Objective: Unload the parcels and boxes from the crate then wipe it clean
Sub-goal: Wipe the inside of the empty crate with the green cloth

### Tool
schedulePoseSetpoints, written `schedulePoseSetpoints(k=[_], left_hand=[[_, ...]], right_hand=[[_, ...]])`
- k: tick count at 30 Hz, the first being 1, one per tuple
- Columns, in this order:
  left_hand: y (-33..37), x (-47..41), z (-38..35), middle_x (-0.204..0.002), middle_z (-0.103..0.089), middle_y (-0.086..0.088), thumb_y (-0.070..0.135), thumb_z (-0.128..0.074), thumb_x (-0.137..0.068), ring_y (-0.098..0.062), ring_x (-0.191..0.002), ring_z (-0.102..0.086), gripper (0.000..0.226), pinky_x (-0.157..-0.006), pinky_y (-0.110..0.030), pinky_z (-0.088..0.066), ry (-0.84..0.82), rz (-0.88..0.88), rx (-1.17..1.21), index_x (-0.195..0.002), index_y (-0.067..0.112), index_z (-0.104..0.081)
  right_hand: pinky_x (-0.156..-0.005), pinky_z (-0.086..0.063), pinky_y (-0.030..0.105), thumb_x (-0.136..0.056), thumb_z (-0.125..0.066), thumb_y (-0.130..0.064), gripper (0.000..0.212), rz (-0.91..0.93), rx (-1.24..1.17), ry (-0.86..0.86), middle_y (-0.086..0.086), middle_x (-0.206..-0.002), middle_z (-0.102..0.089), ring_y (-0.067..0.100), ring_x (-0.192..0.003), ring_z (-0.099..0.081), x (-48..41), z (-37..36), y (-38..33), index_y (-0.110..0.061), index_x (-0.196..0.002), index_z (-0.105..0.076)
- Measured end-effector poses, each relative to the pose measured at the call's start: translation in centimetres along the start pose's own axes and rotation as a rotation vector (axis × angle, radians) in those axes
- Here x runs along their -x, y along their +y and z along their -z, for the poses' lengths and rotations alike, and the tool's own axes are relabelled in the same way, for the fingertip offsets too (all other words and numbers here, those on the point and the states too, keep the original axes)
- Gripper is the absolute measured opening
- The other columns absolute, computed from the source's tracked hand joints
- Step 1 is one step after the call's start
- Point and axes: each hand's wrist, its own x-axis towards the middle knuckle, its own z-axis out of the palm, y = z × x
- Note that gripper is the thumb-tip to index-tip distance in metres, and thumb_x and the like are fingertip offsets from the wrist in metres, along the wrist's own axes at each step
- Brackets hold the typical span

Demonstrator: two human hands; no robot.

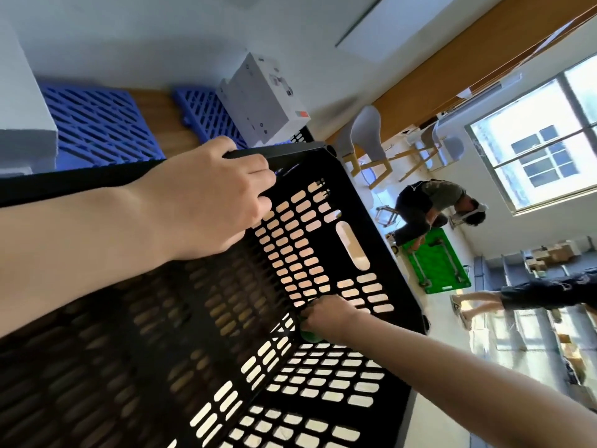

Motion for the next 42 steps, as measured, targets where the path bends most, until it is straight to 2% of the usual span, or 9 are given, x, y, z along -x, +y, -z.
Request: schedulePoseSetpoints(k=[4,8,14,19,27,30,37,40,42], left_hand=[[-0.1,0.0,0.2,-0.114,-0.061,-0.007,0.03,-0.048,-0.087,-0.025,-0.119,-0.053,0.023,-0.09,-0.047,-0.044,0.027,0.002,-0.001,-0.093,0.017,-0.065],[-0.1,0.1,0.5,-0.11,-0.064,-0.009,0.028,-0.054,-0.085,-0.027,-0.116,-0.056,0.018,-0.089,-0.049,-0.044,0.042,0.002,0.018,-0.089,0.016,-0.066],[0.1,0.0,0.5,-0.111,-0.064,-0.007,0.028,-0.053,-0.084,-0.026,-0.115,-0.057,0.017,-0.088,-0.047,-0.041,0.031,0.015,0.035,-0.086,0.017,-0.067],[0.2,0.1,0.6,-0.117,-0.061,-0.005,0.031,-0.047,-0.088,-0.024,-0.12,-0.053,0.022,-0.092,-0.046,-0.041,-0.004,0.019,0.033,-0.093,0.019,-0.065],[-0.1,0.0,0.5,-0.124,-0.058,-0.004,0.033,-0.043,-0.091,-0.023,-0.126,-0.047,0.027,-0.097,-0.046,-0.041,-0.049,0.006,-0.015,-0.102,0.021,-0.064],[0.0,0.0,0.8,-0.127,-0.056,-0.003,0.033,-0.041,-0.092,-0.022,-0.128,-0.046,0.028,-0.097,-0.045,-0.04,-0.065,0.009,-0.008,-0.104,0.021,-0.063],[0.0,0.2,1.0,-0.129,-0.056,-0.001,0.034,-0.042,-0.089,-0.019,-0.129,-0.046,0.029,-0.098,-0.042,-0.037,-0.075,0.013,0.019,-0.103,0.024,-0.066],[0.1,0.3,1.0,-0.131,-0.059,-0.003,0.034,-0.051,-0.086,-0.02,-0.131,-0.047,0.027,-0.106,-0.043,-0.032,-0.073,0.009,0.022,-0.104,0.023,-0.069],[0.2,0.1,1.0,-0.135,-0.057,-0.004,0.034,-0.053,-0.087,-0.021,-0.135,-0.045,0.03,-0.113,-0.044,-0.024,-0.086,0.017,0.018,-0.109,0.023,-0.069]], right_hand=[[-0.09,-0.051,0.038,-0.1,-0.041,-0.015,0.033,0.016,0.045,0.001,-0.001,-0.127,-0.059,0.024,-0.116,-0.056,-0.7,0.4,-0.2,-0.019,-0.128,-0.058],[-0.087,-0.052,0.037,-0.097,-0.046,-0.008,0.041,0.0,-0.092,0.06,-0.003,-0.133,-0.053,0.025,-0.116,-0.054,5.3,-0.7,1.3,-0.022,-0.135,-0.051],[-0.094,-0.05,0.037,-0.09,-0.053,-0.009,0.051,-0.196,-0.324,0.037,-0.006,-0.133,-0.055,0.022,-0.119,-0.055,13.4,-0.9,3.5,-0.031,-0.135,-0.05],[-0.085,-0.053,0.041,-0.095,-0.048,-0.014,0.041,-0.14,-0.386,-0.068,0.003,-0.123,-0.061,0.029,-0.11,-0.058,7.8,0.4,1.6,-0.028,-0.133,-0.053],[-0.092,-0.05,0.039,-0.098,-0.047,-0.03,0.037,-0.128,-0.359,-0.166,0.006,-0.127,-0.059,0.029,-0.115,-0.056,-0.9,0.5,-1.1,-0.025,-0.134,-0.054],[-0.089,-0.049,0.037,-0.098,-0.044,-0.032,0.036,-0.175,-0.423,-0.13,0.006,-0.124,-0.06,0.03,-0.114,-0.056,1.6,0.3,-0.3,-0.027,-0.132,-0.055],[-0.083,-0.047,0.033,-0.09,-0.053,-0.011,0.049,-0.315,-0.566,0.019,-0.001,-0.115,-0.064,0.024,-0.109,-0.058,10.6,0.0,1.7,-0.034,-0.133,-0.053],[-0.08,-0.048,0.03,-0.09,-0.052,-0.011,0.049,-0.411,-0.607,0.08,-0.004,-0.112,-0.064,0.021,-0.107,-0.058,13.5,0.3,2.0,-0.036,-0.132,-0.053],[-0.085,-0.052,0.036,-0.089,-0.052,-0.01,0.05,-0.462,-0.638,0.104,-0.004,-0.112,-0.064,0.021,-0.107,-0.059,14.7,0.6,1.5,-0.036,-0.132,-0.053]])
